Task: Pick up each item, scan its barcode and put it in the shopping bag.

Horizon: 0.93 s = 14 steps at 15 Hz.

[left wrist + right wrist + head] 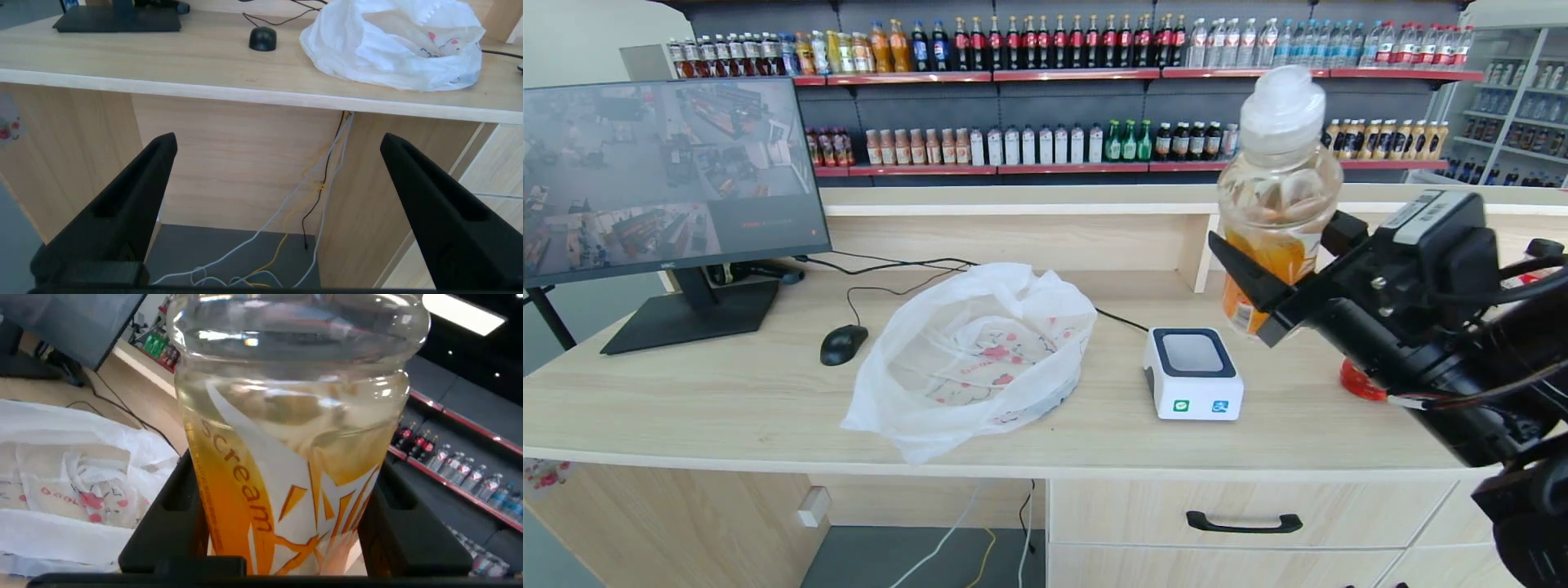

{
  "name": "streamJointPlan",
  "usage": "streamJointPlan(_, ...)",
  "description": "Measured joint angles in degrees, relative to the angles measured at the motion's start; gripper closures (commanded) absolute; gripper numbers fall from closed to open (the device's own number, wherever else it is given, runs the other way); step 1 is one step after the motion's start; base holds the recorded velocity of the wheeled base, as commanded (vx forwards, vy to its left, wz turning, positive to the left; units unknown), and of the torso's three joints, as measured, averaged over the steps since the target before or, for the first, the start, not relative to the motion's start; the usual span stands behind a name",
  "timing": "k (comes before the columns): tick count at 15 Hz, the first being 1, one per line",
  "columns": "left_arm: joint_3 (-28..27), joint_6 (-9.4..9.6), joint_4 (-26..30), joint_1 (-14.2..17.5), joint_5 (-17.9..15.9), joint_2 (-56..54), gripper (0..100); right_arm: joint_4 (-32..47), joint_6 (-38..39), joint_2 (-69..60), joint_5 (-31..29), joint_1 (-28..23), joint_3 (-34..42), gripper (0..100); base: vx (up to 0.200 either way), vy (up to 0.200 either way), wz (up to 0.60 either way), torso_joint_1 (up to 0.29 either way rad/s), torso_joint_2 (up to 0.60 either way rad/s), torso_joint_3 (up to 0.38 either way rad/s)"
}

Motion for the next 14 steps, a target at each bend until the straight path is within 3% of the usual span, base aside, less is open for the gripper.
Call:
streamJointPlan(4,0.0,0.06,0.0,0.0,0.0,0.0,0,-0.1,17.6,-8.4,-13.9,1.0,5.9,100,0.0,0.0,0.0,0.0,0.0,0.0)
streamJointPlan(7,0.0,0.01,0.0,0.0,0.0,0.0,0,0.1,24.6,-11.0,-16.3,0.9,11.3,100,0.0,0.0,0.0,0.0,0.0,0.0)
streamJointPlan(13,0.0,0.04,0.0,0.0,0.0,0.0,0,0.0,25.7,-11.2,-17.1,0.5,14.2,100,0.0,0.0,0.0,0.0,0.0,0.0)
streamJointPlan(14,0.0,0.01,0.0,0.0,0.0,0.0,0,0.1,26.1,-11.2,-17.1,0.5,14.6,100,0.0,0.2,0.0,0.002,0.01,-0.002)
